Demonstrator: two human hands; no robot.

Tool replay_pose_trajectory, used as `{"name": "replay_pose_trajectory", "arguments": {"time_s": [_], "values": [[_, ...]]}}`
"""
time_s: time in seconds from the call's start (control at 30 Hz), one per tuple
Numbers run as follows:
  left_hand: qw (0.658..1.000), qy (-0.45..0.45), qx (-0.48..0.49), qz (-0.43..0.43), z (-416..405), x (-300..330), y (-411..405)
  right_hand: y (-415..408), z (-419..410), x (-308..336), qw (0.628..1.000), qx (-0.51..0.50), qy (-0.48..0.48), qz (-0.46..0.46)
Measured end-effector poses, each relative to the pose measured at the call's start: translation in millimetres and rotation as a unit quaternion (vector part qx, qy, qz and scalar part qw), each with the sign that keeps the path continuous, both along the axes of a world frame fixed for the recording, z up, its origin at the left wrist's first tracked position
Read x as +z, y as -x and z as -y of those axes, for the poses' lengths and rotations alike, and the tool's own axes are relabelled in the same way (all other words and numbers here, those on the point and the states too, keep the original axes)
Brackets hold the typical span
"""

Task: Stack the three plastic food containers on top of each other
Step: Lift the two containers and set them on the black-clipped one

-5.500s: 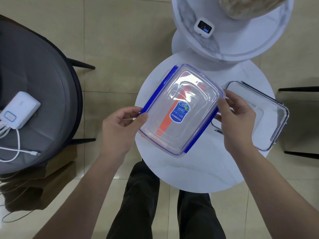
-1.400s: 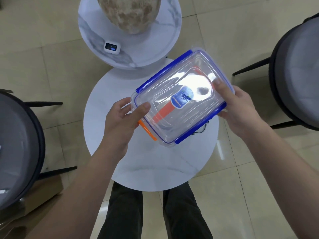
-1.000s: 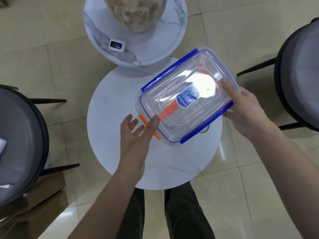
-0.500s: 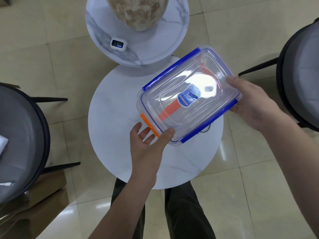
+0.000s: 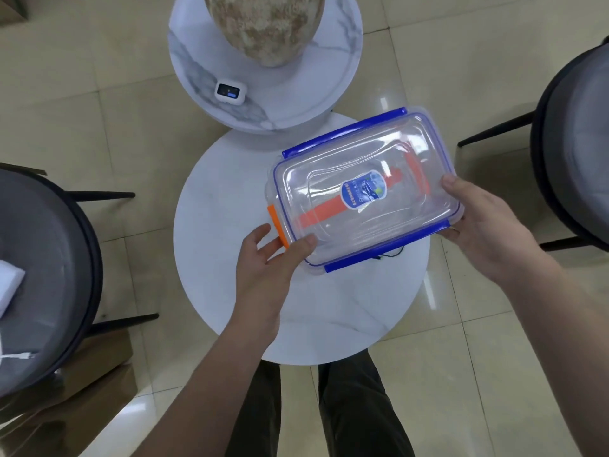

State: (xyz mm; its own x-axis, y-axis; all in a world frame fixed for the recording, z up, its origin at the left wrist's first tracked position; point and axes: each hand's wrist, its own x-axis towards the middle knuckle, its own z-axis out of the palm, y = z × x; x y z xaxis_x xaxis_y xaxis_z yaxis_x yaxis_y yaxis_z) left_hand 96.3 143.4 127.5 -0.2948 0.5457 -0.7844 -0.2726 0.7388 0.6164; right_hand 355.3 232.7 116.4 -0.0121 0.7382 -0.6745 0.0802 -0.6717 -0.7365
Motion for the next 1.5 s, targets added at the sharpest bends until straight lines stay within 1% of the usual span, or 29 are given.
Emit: {"name": "replay_pose_trajectory", "arguments": {"time_s": [0.27, 0.4, 0.57, 0.97, 1.27, 1.4, 1.5], "values": [[1.000, -0.006, -0.015, -0.018, -20, -3, 15, 1, 19, 2, 1.000, -0.018, 0.021, -0.004], [0.999, -0.023, -0.013, -0.021, -39, -3, 19, 3, 24, 3, 0.998, -0.042, 0.037, 0.001], [0.998, -0.030, -0.040, -0.034, -57, -5, 24, 9, 31, 6, 0.997, -0.060, 0.048, -0.001], [0.995, -0.046, -0.074, -0.040, -75, -11, 28, 17, 42, 9, 0.995, -0.078, 0.065, -0.001], [0.992, -0.065, -0.096, -0.047, -88, -11, 28, 25, 60, 6, 0.990, -0.114, 0.080, -0.016], [0.991, -0.075, -0.094, -0.057, -86, -12, 30, 25, 61, 6, 0.991, -0.111, 0.074, -0.001], [0.992, -0.072, -0.089, -0.052, -86, -13, 30, 25, 63, 7, 0.993, -0.103, 0.058, 0.032]]}}
